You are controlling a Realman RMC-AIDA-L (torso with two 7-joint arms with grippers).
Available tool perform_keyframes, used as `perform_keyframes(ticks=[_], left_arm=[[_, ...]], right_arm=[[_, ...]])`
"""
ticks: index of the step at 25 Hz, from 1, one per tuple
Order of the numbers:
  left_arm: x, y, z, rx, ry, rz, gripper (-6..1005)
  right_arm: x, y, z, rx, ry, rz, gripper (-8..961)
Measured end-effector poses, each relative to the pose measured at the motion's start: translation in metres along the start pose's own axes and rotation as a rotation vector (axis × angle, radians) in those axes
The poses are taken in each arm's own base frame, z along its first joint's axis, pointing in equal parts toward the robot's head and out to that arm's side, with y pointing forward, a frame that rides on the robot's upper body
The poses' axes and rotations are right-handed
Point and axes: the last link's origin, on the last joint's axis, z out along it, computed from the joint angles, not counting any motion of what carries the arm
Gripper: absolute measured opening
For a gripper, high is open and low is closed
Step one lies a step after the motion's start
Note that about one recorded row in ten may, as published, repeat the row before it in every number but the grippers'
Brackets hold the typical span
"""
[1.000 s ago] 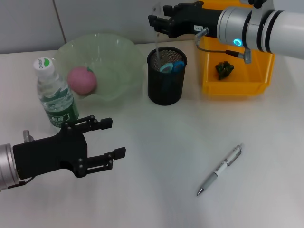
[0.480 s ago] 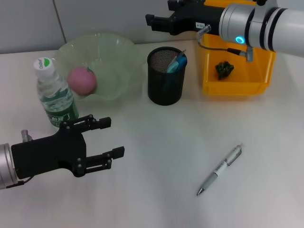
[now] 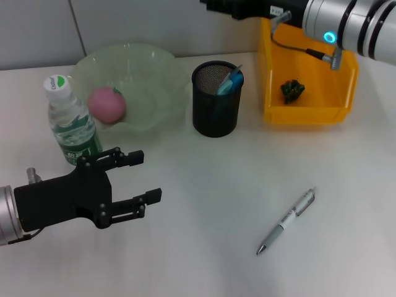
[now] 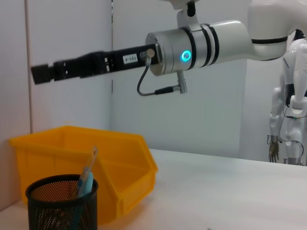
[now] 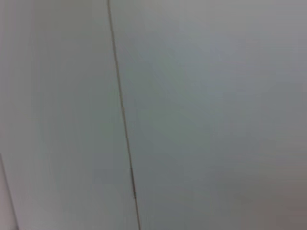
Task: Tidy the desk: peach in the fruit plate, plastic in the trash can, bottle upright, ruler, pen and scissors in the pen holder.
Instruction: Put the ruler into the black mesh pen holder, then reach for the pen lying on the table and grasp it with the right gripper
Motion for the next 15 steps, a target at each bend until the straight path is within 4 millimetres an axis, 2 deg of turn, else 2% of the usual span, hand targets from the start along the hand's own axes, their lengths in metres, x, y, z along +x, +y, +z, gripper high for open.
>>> perform_keyframes(ticks=[4, 5, 6, 7, 8, 10, 12, 14, 15], left_arm=[[0.0, 0.0, 0.0, 0.0, 0.001, -0.004, 754], [0.0, 0.0, 0.0, 0.001, 0.001, -0.005, 754], [0.0, 0.0, 0.0, 0.001, 0.001, -0.005, 754], [0.0, 0.0, 0.0, 0.001, 0.001, -0.005, 754], [0.0, 0.0, 0.0, 0.001, 0.001, -0.005, 754], [-0.002, 0.001, 0.0, 0.002, 0.0, -0.013, 754], [-0.002, 0.001, 0.0, 0.002, 0.0, -0.014, 754], [-0.002, 0.002, 0.0, 0.001, -0.001, -0.015, 754], [-0.003, 0.002, -0.001, -0.002, -0.002, -0.017, 754]], right_arm=[[-0.007, -0.003, -0.006, 0.001, -0.058, 0.061, 786], [-0.013, -0.007, -0.015, -0.012, -0.111, 0.124, 786], [-0.013, -0.007, -0.015, -0.012, -0.111, 0.124, 786], [-0.02, -0.009, -0.025, -0.053, -0.167, 0.169, 786], [-0.02, -0.009, -0.025, -0.053, -0.167, 0.169, 786], [-0.029, -0.009, -0.044, -0.169, -0.236, 0.199, 785], [-0.032, -0.009, -0.051, -0.211, -0.252, 0.194, 785], [-0.037, -0.006, -0.065, -0.31, -0.265, 0.163, 785], [-0.04, -0.002, -0.077, -0.414, -0.245, 0.112, 785]])
